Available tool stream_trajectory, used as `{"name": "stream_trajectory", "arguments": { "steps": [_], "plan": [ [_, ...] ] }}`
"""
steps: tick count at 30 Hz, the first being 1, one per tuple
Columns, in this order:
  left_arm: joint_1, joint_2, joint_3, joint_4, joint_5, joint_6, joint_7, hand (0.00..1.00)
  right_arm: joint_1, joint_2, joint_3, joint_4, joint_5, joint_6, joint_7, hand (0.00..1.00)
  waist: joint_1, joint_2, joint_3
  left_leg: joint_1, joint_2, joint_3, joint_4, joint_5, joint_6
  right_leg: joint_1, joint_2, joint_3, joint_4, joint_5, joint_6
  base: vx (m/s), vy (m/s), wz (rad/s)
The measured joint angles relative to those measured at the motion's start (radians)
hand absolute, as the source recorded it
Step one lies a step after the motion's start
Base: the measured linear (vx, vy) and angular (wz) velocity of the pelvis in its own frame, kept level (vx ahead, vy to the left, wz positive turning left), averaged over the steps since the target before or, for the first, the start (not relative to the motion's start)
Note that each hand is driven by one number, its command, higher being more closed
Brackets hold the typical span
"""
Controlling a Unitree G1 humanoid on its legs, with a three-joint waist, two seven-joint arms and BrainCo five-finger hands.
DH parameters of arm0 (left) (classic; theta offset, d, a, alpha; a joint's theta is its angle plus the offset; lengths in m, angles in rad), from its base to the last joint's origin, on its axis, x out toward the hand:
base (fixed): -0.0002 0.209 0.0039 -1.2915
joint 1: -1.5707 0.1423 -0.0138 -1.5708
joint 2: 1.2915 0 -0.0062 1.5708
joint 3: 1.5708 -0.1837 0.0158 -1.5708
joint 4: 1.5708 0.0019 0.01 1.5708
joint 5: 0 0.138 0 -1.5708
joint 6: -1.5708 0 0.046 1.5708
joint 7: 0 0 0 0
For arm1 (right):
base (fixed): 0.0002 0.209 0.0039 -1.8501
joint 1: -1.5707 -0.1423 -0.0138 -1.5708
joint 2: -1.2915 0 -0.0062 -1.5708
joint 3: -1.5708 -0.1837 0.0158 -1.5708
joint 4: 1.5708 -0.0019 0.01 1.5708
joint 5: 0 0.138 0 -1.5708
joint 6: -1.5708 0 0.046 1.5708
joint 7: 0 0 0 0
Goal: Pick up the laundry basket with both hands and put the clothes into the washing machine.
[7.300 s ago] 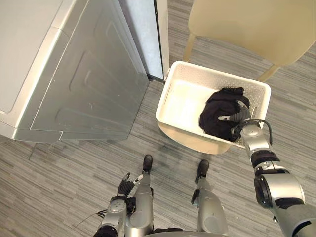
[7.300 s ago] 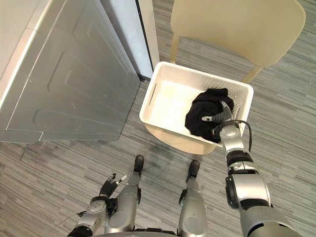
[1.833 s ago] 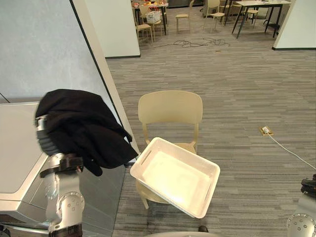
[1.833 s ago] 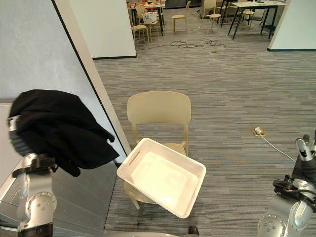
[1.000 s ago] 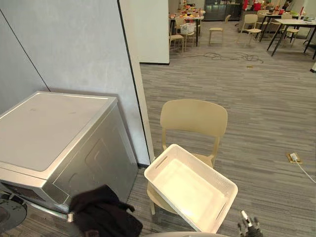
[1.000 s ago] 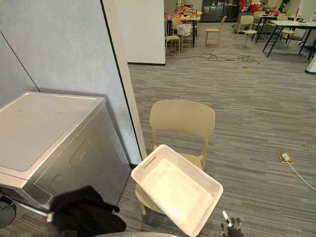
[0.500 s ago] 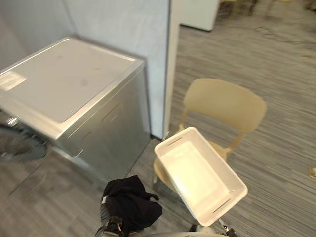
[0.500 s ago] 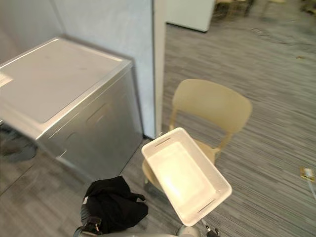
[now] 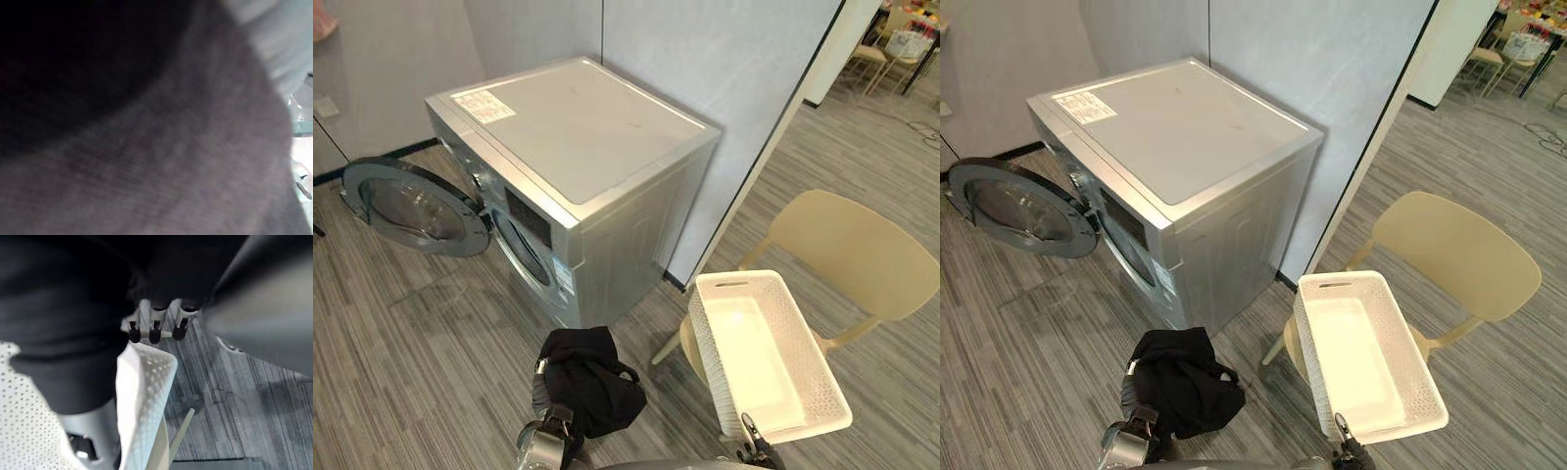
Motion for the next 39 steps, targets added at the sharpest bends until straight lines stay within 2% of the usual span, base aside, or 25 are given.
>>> {"name": "stream_trajectory", "arguments": {
  "steps": [1, 3, 4, 5, 7, 8, 12, 14, 15, 16, 18, 19, 20, 22, 24, 25, 26, 27, 29, 30, 34, 36, 37, 38, 39],
  "plan": [
    [0.000, 0.003, -0.003, 0.000, 0.004, 0.000, 0.000, 1.00, 0.007, -0.008, -0.014, -0.005, 0.005, -0.001, 0.001, 0.00, 0.000, 0.007, -0.009, -0.005, -0.029, 0.006, 0.002, -0.010, 0.016, -0.009, -0.023, 0.004, -0.005, 0.038, -0.051, -0.06, 0.329, 0.06],
    [-0.001, 0.006, -0.025, -0.008, 0.006, 0.000, 0.000, 1.00, 0.008, -0.014, -0.053, -0.026, 0.006, -0.003, -0.001, 0.00, -0.004, 0.034, -0.014, -0.003, -0.075, -0.007, -0.019, -0.014, 0.028, -0.032, -0.044, 0.081, 0.004, 0.147, -0.203, -0.01, 0.294, 0.44],
    [-0.003, 0.008, -0.040, -0.020, 0.015, 0.000, -0.002, 1.00, 0.014, -0.019, -0.086, -0.023, 0.006, 0.001, -0.001, 0.00, -0.010, 0.058, -0.011, -0.001, -0.107, -0.044, -0.038, 0.000, 0.054, -0.052, -0.032, 0.182, 0.045, 0.141, -0.224, 0.07, 0.297, 1.06],
    [-0.012, 0.021, -0.034, -0.023, 0.030, -0.007, -0.001, 1.00, 0.029, -0.011, -0.122, -0.008, 0.006, 0.016, -0.002, 0.00, -0.020, 0.059, -0.013, 0.002, -0.129, -0.101, -0.055, 0.017, 0.081, -0.060, 0.048, 0.326, 0.119, 0.007, -0.176, 0.09, 0.201, 1.13],
    [-0.011, 0.034, -0.026, -0.022, 0.043, -0.018, -0.001, 1.00, 0.035, 0.014, -0.118, 0.038, 0.008, 0.022, -0.003, 0.00, -0.028, 0.051, -0.015, 0.003, -0.149, -0.150, -0.081, 0.036, 0.097, -0.066, 0.129, 0.403, 0.191, -0.129, -0.156, 0.07, 0.082, 1.01],
    [-0.009, 0.039, -0.025, -0.009, 0.046, -0.022, -0.001, 1.00, 0.040, 0.012, -0.117, 0.053, 0.019, 0.034, -0.003, 0.00, -0.037, 0.044, -0.018, 0.010, -0.169, -0.188, -0.112, 0.055, 0.105, -0.097, 0.210, 0.448, 0.275, -0.250, -0.131, 0.07, 0.039, 0.94],
    [-0.011, 0.035, -0.050, 0.053, 0.085, -0.019, 0.002, 1.00, 0.039, 0.010, -0.066, 0.043, 0.049, 0.030, 0.002, 0.00, -0.054, 0.029, -0.013, 0.060, -0.193, -0.212, -0.178, 0.064, 0.111, -0.209, 0.386, 0.431, 0.319, -0.442, -0.092, 0.09, -0.047, 0.43],
    [-0.031, 0.040, -0.079, 0.070, 0.085, -0.019, 0.000, 1.00, 0.026, 0.008, -0.046, 0.039, 0.050, 0.027, 0.003, 0.00, -0.067, -0.020, -0.013, 0.057, -0.231, -0.226, -0.176, 0.064, 0.109, -0.211, 0.395, 0.441, 0.189, -0.434, -0.083, 0.07, -0.117, 0.61],
    [-0.075, 0.032, -0.115, 0.123, 0.085, -0.010, 0.006, 1.00, 0.033, 0.013, -0.071, 0.039, 0.060, 0.011, 0.001, 0.00, -0.074, -0.021, -0.008, 0.055, -0.232, -0.220, -0.135, 0.067, 0.105, -0.190, 0.386, 0.394, 0.174, -0.419, -0.077, 0.21, -0.096, 0.96],
    [-0.080, 0.010, -0.166, 0.121, 0.085, -0.009, 0.010, 1.00, 0.046, 0.013, -0.079, 0.032, 0.072, -0.008, -0.001, 0.00, -0.077, 0.000, -0.002, 0.071, -0.213, -0.202, -0.115, 0.054, 0.124, -0.159, 0.386, 0.361, 0.192, -0.416, -0.064, 0.26, -0.089, 0.98],
    [-0.085, -0.016, -0.184, 0.124, 0.084, -0.004, 0.012, 1.00, 0.047, 0.001, -0.038, 0.023, 0.078, -0.011, -0.002, 0.00, -0.105, 0.015, 0.003, 0.106, -0.214, -0.262, -0.153, 0.034, 0.104, -0.190, 0.401, 0.422, 0.309, -0.412, -0.089, 0.23, -0.105, 0.90],
    [-0.085, -0.022, -0.188, 0.123, 0.084, -0.001, 0.012, 1.00, 0.050, -0.004, -0.017, 0.029, 0.079, -0.008, -0.002, 0.00, -0.118, 0.022, -0.003, 0.110, -0.213, -0.284, -0.155, 0.030, 0.094, -0.187, 0.413, 0.456, 0.297, -0.427, -0.120, 0.27, -0.170, 0.90],
    [-0.094, -0.016, -0.195, 0.118, 0.083, 0.001, 0.009, 1.00, 0.054, 0.000, 0.001, 0.033, 0.080, -0.007, -0.004, 0.00, -0.108, -0.002, -0.028, 0.094, -0.211, -0.294, -0.100, 0.003, 0.069, -0.143, 0.421, 0.463, 0.184, -0.457, -0.126, 0.20, -0.115, 0.53],
    [-0.086, -0.024, -0.196, 0.097, 0.083, 0.001, 0.008, 1.00, 0.053, -0.001, -0.015, 0.027, 0.083, -0.012, -0.011, 0.00, -0.110, 0.036, -0.034, 0.052, -0.181, -0.313, 0.010, -0.044, 0.050, -0.115, 0.459, 0.434, 0.164, -0.465, -0.136, 0.23, -0.114, 0.34],
    [-0.072, -0.024, -0.194, 0.063, 0.081, 0.000, 0.009, 1.00, 0.047, -0.003, -0.041, 0.019, 0.091, -0.011, -0.022, 0.00, -0.113, 0.070, -0.021, -0.058, -0.148, -0.330, 0.312, -0.025, -0.007, -0.051, 0.492, 0.409, 0.155, -0.496, -0.143, 0.29, -0.072, 0.26],
    [-0.065, -0.025, -0.190, 0.054, 0.081, 0.000, 0.009, 1.00, 0.050, -0.012, -0.049, 0.019, 0.100, -0.009, -0.024, 0.00, -0.102, 0.085, -0.011, -0.111, -0.120, -0.329, 0.464, 0.042, -0.082, -0.004, 0.513, 0.414, 0.142, -0.500, -0.144, 0.25, 0.003, -0.20],
    [-0.056, -0.021, -0.180, 0.045, 0.079, 0.001, 0.011, 1.00, 0.046, -0.015, -0.045, 0.017, 0.106, -0.010, -0.025, 0.00, -0.086, 0.083, -0.004, -0.155, -0.094, -0.305, 0.572, 0.111, -0.102, 0.037, 0.519, 0.432, 0.120, -0.500, -0.145, 0.20, 0.011, -0.37],
    [-0.053, -0.021, -0.176, 0.039, 0.077, 0.001, 0.012, 1.00, 0.044, -0.017, -0.033, 0.011, 0.107, -0.011, -0.026, 0.00, -0.080, 0.083, -0.003, -0.169, -0.079, -0.286, 0.613, 0.134, -0.097, 0.058, 0.519, 0.441, 0.108, -0.500, -0.145, 0.22, 0.029, -0.47],
    [-0.053, -0.012, -0.145, 0.032, 0.062, 0.000, 0.020, 1.00, 0.044, -0.017, 0.009, -0.025, 0.118, -0.012, -0.034, 0.00, -0.069, 0.071, -0.005, -0.210, -0.008, -0.192, 0.646, 0.080, -0.004, 0.117, 0.500, 0.468, 0.057, -0.498, -0.141, 0.27, 0.052, -0.46],
    [-0.056, -0.013, -0.135, 0.030, 0.060, 0.000, 0.021, 1.00, 0.043, -0.014, 0.027, -0.050, 0.126, -0.013, -0.039, 0.00, -0.061, 0.058, -0.007, -0.227, 0.038, -0.147, 0.554, 0.054, 0.038, 0.141, 0.478, 0.488, 0.023, -0.487, -0.121, 0.25, 0.083, -0.39],
    [-0.050, -0.013, -0.106, 0.018, 0.053, -0.001, 0.030, 1.00, 0.009, -0.011, 0.022, -0.070, 0.124, -0.020, -0.044, 0.00, -0.049, 0.027, -0.013, -0.216, 0.100, -0.211, 0.074, 0.076, 0.064, 0.152, 0.409, 0.550, 0.005, -0.481, -0.039, 0.34, 0.259, -0.44],
    [-0.033, -0.016, -0.103, 0.022, 0.053, -0.002, 0.052, 1.00, 0.016, -0.011, -0.018, -0.076, 0.124, -0.025, -0.046, 0.00, -0.042, 0.026, -0.034, -0.192, 0.103, -0.267, -0.060, 0.208, 0.024, 0.157, 0.361, 0.575, 0.036, -0.507, 0.033, 0.40, 0.521, -0.38],
    [-0.022, -0.019, -0.116, 0.028, 0.054, -0.002, 0.064, 1.00, 0.031, -0.018, -0.074, -0.064, 0.113, -0.029, -0.046, 0.00, -0.032, 0.034, -0.061, -0.177, 0.093, -0.246, -0.060, 0.256, -0.112, 0.173, 0.326, 0.585, 0.050, -0.521, 0.073, 0.30, 0.476, -0.06],
    [-0.031, -0.004, -0.115, 0.034, 0.056, 0.000, 0.064, 1.00, 0.023, 0.001, -0.097, -0.039, 0.110, -0.027, -0.046, 0.00, -0.039, 0.001, -0.071, -0.185, 0.059, -0.220, -0.029, 0.234, -0.097, 0.177, 0.281, 0.587, 0.065, -0.521, 0.079, 0.39, 0.578, 0.08],
    [-0.042, 0.026, -0.105, 0.038, 0.061, -0.002, 0.067, 1.00, 0.016, 0.006, -0.107, 0.003, 0.103, -0.003, -0.043, 0.00, -0.039, -0.041, -0.088, -0.185, 0.014, -0.194, -0.018, 0.217, -0.065, 0.148, 0.232, 0.602, 0.100, -0.460, 0.115, 0.40, 0.547, 0.33]
  ]
}}
